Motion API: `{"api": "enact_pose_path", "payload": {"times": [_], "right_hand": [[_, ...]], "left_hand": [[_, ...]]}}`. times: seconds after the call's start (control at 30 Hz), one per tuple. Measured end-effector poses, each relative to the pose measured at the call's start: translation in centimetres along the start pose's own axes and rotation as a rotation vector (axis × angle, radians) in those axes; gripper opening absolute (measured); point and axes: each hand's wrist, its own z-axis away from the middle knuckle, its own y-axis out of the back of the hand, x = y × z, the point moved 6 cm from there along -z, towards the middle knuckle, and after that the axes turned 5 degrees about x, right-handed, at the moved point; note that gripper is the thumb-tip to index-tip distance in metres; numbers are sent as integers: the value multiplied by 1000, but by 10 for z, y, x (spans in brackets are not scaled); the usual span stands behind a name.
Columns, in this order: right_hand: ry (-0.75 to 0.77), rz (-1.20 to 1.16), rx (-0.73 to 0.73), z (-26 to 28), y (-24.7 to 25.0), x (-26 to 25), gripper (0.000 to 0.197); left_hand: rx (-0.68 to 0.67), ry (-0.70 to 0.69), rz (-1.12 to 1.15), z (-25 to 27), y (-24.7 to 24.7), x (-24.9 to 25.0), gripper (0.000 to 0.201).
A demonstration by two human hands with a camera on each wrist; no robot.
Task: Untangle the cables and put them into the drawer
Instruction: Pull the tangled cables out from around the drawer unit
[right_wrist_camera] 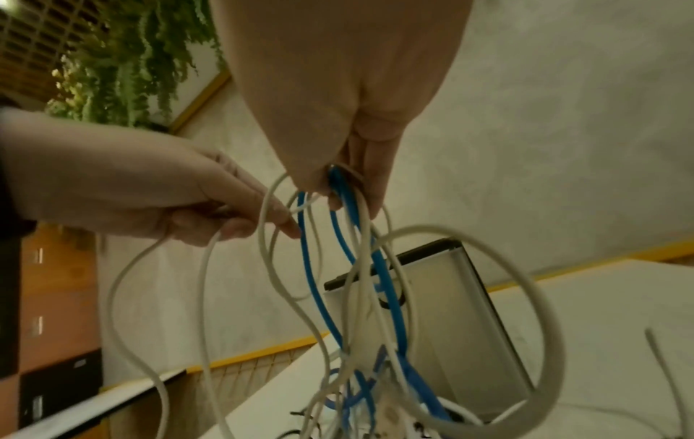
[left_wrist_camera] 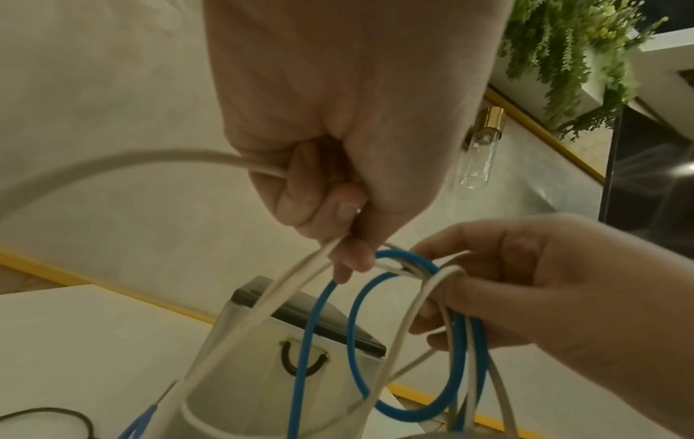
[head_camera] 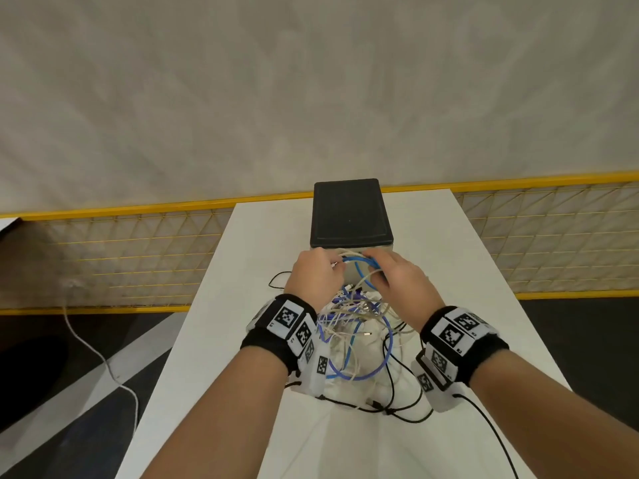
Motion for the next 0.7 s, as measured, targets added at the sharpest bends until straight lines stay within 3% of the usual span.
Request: {"api": "enact_pose_path", "payload": {"times": [0.13,0.27,0.4,0.5,0.57,0.63,0.7], "right_hand": [[-18,-237,46,0,-3,0,28],[-228,-374,241,0,6,32,22],[-204,-242,87,-2,2,38,35],[-154,-294,-87,-5,-8,20,47],[-173,-327,-109,-4,-15,13,55],[-221,-349,48,-1,-19,16,63],[-321,-389,297,6,-14,26,63]], "left_hand": [[19,39,-7,1,7,-5,25],[42,75,-22,-1,16,-20,25],[50,24,47,2,23,-12,24],[56,-20,198,4,25,5,19],[72,-23,285,2,26,13,17],[97,-4,359,0,31,17,17],[121,6,414,-1,38,17,17]]}}
